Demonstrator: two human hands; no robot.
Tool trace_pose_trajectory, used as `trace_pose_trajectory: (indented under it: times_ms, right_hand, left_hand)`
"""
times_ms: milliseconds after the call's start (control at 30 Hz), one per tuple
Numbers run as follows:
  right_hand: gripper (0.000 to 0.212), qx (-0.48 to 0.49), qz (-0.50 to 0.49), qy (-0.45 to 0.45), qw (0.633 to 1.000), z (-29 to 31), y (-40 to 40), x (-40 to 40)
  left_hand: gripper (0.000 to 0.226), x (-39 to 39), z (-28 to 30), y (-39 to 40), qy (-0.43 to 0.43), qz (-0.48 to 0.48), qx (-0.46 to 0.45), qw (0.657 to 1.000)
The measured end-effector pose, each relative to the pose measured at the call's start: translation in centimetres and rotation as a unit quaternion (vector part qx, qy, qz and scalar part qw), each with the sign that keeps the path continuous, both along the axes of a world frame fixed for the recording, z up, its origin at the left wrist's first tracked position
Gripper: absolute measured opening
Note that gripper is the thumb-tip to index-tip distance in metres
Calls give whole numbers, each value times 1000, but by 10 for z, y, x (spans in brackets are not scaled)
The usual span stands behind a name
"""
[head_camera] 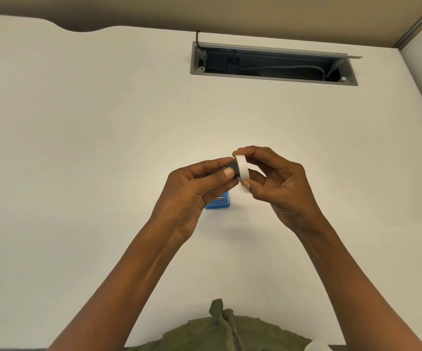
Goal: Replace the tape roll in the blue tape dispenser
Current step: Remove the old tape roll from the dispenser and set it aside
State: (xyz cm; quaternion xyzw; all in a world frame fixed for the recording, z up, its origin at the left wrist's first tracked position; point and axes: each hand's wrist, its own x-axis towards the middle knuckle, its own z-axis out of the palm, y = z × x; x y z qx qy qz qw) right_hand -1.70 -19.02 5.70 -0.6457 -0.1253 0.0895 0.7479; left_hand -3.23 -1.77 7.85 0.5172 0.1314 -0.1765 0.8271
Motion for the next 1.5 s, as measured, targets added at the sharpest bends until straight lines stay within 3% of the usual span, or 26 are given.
trace_pose_trajectory:
  times_ms: [367,633,833,1067,1267,1500]
  right_hand:
    - [41,-1,-12,37,999,-2,-2,3]
    - [38,-23,-56,53,997,-7,-3,26]
    - [37,-123,-108,65,984,-26,6,61]
    - [40,-295,-126,16,947,-61,20,94]
    - [45,-340,-116,-1,933,-72,33,111]
    - [43,-394,-89,-24,914,-75,42,119]
  left_hand:
    - [23,1,-4,1,10,9,-11,1000]
    - [33,0,-10,7,24,30,-10,999]
    - [29,-2,-13,8,27,27,-13,999]
    - [29,-2,-13,5,33,30,17,999]
    - [20,-4,-17,10,26,68,36,997]
    - [28,-5,-19,14,27,100,39,994]
